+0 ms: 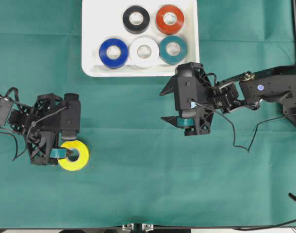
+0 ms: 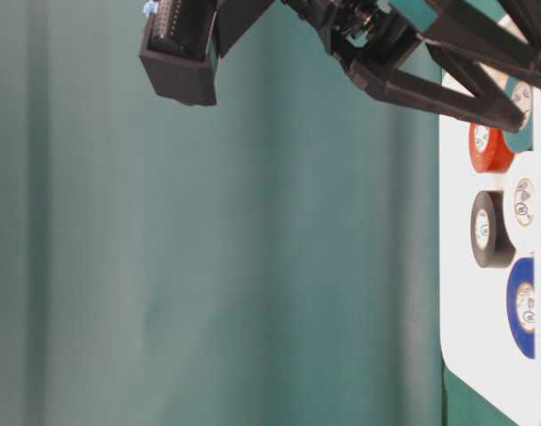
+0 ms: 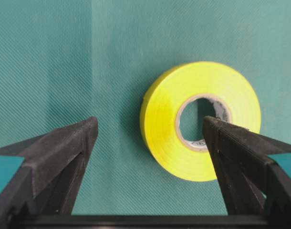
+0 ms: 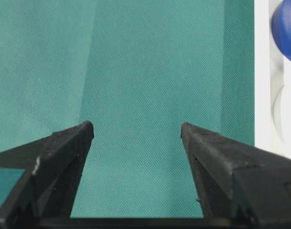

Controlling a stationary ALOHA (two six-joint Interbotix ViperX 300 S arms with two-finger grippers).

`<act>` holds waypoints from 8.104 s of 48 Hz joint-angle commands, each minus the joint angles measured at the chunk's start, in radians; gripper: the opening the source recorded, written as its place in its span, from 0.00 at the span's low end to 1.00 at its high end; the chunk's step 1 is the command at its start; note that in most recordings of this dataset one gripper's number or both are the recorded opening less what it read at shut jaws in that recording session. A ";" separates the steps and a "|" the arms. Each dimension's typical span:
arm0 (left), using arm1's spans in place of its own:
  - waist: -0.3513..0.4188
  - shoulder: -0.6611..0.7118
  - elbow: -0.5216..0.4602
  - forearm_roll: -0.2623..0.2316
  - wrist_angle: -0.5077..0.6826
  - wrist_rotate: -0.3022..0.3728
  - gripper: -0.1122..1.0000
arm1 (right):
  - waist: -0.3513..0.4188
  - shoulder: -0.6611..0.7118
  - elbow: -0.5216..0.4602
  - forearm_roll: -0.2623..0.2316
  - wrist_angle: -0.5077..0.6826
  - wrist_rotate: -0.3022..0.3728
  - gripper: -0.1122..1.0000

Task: Put the tape alternately from left to right into the white case.
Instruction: 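Lower the left gripper into the yellow roll's core and close, then carry the yellow roll into the tray's top-left corner and release, then withdraw the left gripper from the tray to the left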

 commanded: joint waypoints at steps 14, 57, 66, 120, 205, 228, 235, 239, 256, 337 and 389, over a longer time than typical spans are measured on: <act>-0.018 0.049 -0.025 -0.002 -0.011 -0.012 0.76 | 0.003 0.000 -0.017 -0.003 -0.008 0.002 0.83; -0.018 0.114 -0.014 0.000 -0.071 -0.012 0.75 | 0.003 0.002 -0.015 -0.003 -0.005 0.002 0.83; -0.018 0.123 -0.012 -0.002 -0.072 -0.012 0.70 | 0.003 0.002 -0.018 -0.003 -0.003 0.002 0.83; -0.018 -0.002 -0.023 0.002 -0.037 -0.002 0.08 | 0.003 0.002 -0.021 -0.003 -0.002 -0.002 0.83; 0.603 -0.072 -0.137 0.006 0.006 0.598 0.08 | 0.003 0.002 -0.026 -0.003 0.002 -0.006 0.83; 0.779 0.104 -0.259 0.006 -0.044 0.813 0.08 | 0.003 0.002 -0.023 -0.003 0.002 -0.006 0.83; 0.815 0.133 -0.284 0.006 -0.057 0.834 0.08 | 0.003 0.002 -0.023 -0.003 0.002 -0.006 0.83; 0.831 0.150 -0.299 0.006 -0.061 0.845 0.08 | 0.003 0.002 -0.023 -0.003 0.002 -0.006 0.83; 0.862 0.222 -0.350 0.006 -0.061 0.887 0.08 | 0.003 0.002 -0.018 -0.003 0.002 -0.006 0.83; 0.551 -0.037 -0.115 0.000 -0.049 0.772 0.90 | 0.003 0.002 -0.023 -0.005 0.002 -0.008 0.83; 0.290 -0.009 -0.044 0.000 -0.241 0.495 0.90 | -0.006 0.000 -0.028 -0.014 -0.002 -0.002 0.83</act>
